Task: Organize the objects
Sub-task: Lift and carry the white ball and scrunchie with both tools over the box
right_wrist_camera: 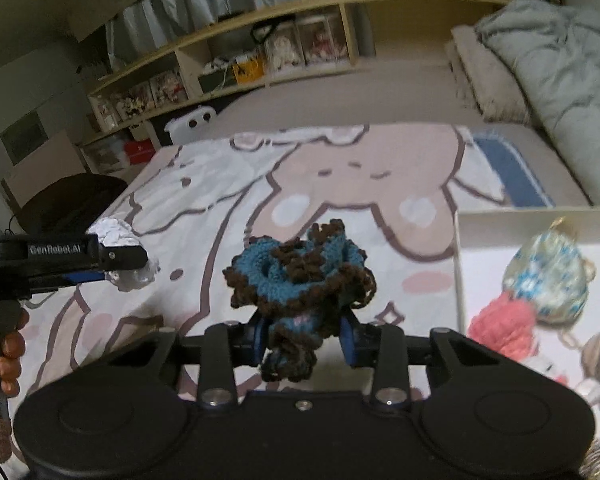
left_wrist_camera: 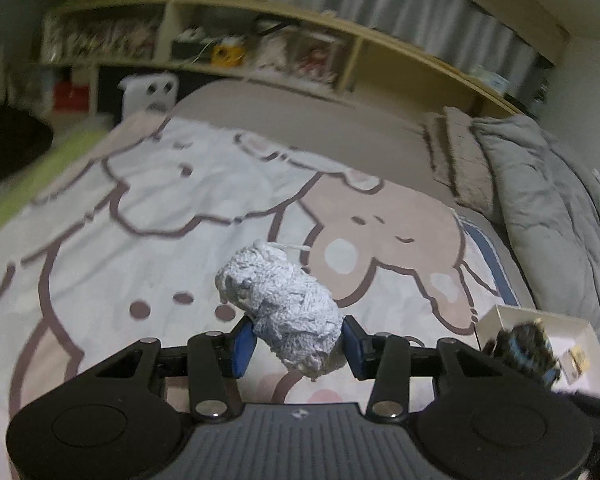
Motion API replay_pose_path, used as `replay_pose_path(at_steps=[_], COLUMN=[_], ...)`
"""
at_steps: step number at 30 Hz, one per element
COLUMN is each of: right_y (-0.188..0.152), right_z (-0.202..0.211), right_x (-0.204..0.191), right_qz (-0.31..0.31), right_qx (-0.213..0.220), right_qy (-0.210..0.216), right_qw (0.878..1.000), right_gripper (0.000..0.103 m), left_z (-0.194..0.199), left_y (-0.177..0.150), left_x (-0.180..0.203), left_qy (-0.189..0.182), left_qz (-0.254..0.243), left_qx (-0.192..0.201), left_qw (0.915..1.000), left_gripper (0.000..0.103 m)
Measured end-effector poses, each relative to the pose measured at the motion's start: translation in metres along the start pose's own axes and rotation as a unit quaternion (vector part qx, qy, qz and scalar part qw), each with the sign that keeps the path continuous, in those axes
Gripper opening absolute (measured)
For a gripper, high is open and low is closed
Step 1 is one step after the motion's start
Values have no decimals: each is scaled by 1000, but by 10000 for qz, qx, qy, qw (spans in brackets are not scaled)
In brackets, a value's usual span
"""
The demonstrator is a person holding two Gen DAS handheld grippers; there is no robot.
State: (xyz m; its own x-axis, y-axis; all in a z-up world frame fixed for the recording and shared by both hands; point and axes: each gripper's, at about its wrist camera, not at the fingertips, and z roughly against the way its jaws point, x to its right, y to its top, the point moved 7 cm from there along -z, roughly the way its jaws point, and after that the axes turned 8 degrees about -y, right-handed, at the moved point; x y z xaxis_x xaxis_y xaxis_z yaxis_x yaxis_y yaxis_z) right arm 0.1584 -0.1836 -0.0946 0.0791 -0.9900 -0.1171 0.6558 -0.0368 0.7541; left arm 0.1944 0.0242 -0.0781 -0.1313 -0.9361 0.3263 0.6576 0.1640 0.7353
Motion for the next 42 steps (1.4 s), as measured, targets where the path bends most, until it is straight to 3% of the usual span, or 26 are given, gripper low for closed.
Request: replay_pose_path(at_steps=[10,16,31,42], right_y=[26,34,32,13], right_z=[34,52,85,85], right_x=[43,92,201,257], right_qz=[-30,-277,-862,-1233], right_qx=[437,525,673,388], right_qy=[-306,-688,-1582,-2050], right_qw=[9986,9959,9813,9702], right_gripper=[37,37,38,39], left_z=[7,-7,-57,-102], left_y=[10,14,5,-28], left_x=[43,92,235,307], left_qy=[-499,-843,-1775,-2276], left_qz=[-367,-658,-1269,-1455], left_qx=[36,-74,-365,-962], left_qw=[9981,9942,9752,9580], left_gripper=[46,46,47,47])
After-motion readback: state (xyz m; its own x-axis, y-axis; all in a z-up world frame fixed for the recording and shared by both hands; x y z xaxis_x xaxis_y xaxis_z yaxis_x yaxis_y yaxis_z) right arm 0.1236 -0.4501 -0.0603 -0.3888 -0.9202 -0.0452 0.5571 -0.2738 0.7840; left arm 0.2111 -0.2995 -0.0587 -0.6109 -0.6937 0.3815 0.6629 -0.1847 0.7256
